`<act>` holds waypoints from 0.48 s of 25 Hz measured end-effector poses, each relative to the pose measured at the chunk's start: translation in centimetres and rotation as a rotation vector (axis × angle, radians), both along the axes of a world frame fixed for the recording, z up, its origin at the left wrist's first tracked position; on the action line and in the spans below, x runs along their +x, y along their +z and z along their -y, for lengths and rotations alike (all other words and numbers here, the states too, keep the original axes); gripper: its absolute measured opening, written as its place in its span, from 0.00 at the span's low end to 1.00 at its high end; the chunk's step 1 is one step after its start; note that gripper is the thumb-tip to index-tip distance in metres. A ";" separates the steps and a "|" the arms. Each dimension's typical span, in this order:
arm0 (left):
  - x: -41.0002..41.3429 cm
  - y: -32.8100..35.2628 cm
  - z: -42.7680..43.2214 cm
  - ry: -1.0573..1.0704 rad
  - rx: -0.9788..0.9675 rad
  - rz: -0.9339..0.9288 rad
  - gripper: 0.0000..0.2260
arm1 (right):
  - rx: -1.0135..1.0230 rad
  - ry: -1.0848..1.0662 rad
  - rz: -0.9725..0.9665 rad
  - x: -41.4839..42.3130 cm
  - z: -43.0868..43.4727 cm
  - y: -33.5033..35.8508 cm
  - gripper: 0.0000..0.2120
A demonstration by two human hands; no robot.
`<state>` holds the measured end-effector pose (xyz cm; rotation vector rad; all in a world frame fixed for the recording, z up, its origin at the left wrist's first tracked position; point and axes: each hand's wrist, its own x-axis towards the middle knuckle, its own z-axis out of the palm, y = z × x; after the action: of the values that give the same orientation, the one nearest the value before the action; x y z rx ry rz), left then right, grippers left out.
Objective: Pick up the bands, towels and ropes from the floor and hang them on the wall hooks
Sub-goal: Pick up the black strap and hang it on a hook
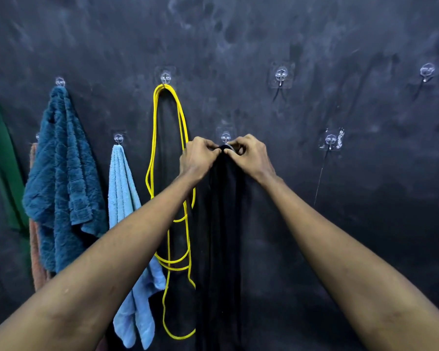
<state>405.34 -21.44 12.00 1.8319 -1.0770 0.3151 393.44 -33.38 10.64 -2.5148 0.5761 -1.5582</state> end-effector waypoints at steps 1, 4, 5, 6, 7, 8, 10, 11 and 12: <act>0.0 0.1 0.0 0.012 -0.006 0.015 0.11 | -0.011 0.008 -0.018 -0.2 0.0 -0.1 0.08; -0.1 0.1 0.3 0.018 -0.018 0.040 0.10 | 0.003 0.063 -0.001 -0.4 -0.2 -0.7 0.06; -0.2 -0.1 0.4 0.012 -0.016 0.040 0.09 | -0.034 0.042 0.004 -0.2 -0.3 -1.0 0.07; -0.1 -0.3 0.4 0.002 -0.012 0.031 0.09 | -0.062 0.023 0.004 0.0 -0.3 -1.1 0.08; 0.0 -0.5 0.4 -0.015 -0.015 0.009 0.10 | -0.061 0.018 0.007 0.2 -0.3 -1.0 0.09; 0.2 -0.6 0.3 -0.039 -0.027 -0.030 0.11 | -0.028 0.022 0.007 0.2 -0.2 -0.8 0.10; 0.1 -0.6 -0.3 -0.066 -0.069 -0.095 0.14 | 0.071 0.050 -0.015 0.1 -0.3 -0.5 0.14; 0.0 -0.6 -0.6 -0.059 -0.097 -0.114 0.16 | 0.107 0.064 -0.025 -0.2 -0.6 -0.5 0.17; -0.2 -0.6 -0.9 -0.048 -0.123 -0.134 0.18 | 0.127 0.077 -0.016 -0.4 -1.0 -0.7 0.19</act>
<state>405.15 -20.54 11.44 1.6906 -0.9853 0.2220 392.99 -32.41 9.95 -2.4282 0.5547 -1.4293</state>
